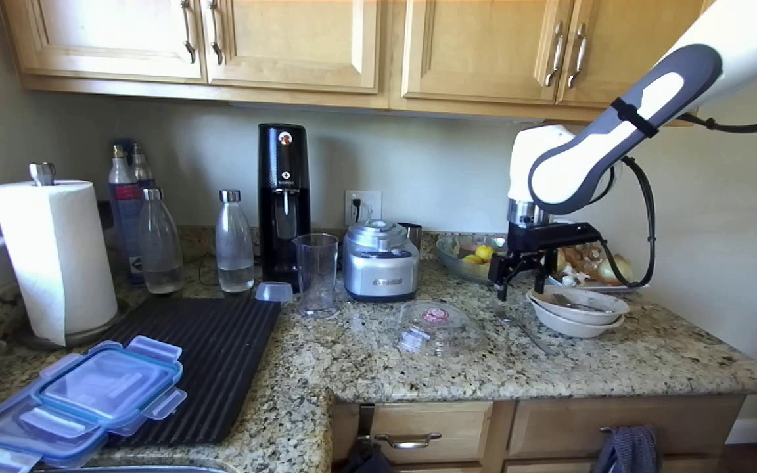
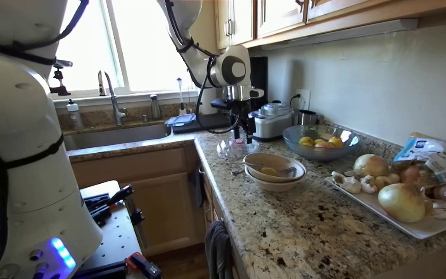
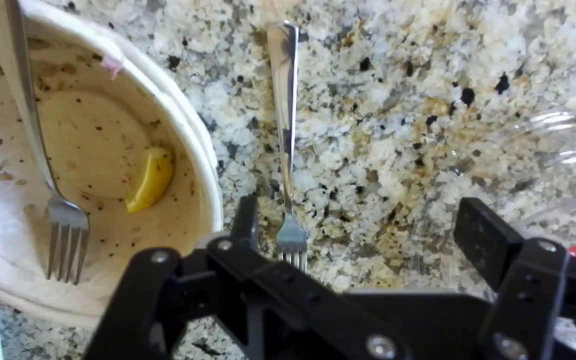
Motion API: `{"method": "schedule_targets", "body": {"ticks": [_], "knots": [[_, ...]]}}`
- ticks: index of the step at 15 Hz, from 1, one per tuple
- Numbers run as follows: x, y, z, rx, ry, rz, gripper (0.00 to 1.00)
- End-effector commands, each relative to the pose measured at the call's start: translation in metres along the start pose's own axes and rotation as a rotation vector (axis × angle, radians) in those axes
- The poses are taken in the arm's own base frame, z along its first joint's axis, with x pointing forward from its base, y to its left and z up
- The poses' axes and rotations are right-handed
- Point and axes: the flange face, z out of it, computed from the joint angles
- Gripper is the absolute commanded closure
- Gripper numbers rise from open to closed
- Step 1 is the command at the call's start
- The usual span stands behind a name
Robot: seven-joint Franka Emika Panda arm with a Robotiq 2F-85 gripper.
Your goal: Put the bowl on the right on top of the bowl on the left, place the silver forks in the topmost bowl
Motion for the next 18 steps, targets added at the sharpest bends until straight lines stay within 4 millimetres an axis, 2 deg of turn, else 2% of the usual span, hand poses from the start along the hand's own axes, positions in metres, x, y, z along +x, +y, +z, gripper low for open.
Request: {"method": "schedule_targets", "body": {"ticks": [1,4,11,18], "knots": [[-0.002,0.001,0.025,0.029,-0.017,-0.04,0.0],[-0.001,-0.001,0.045,0.035,-0.045,-0.064,0.0],[0.012,-0.003,0.075,0.028,-0.053,-0.125,0.0],[0.029,0.011,0.097,-0.028,-0.052,-0.126,0.0]]}}
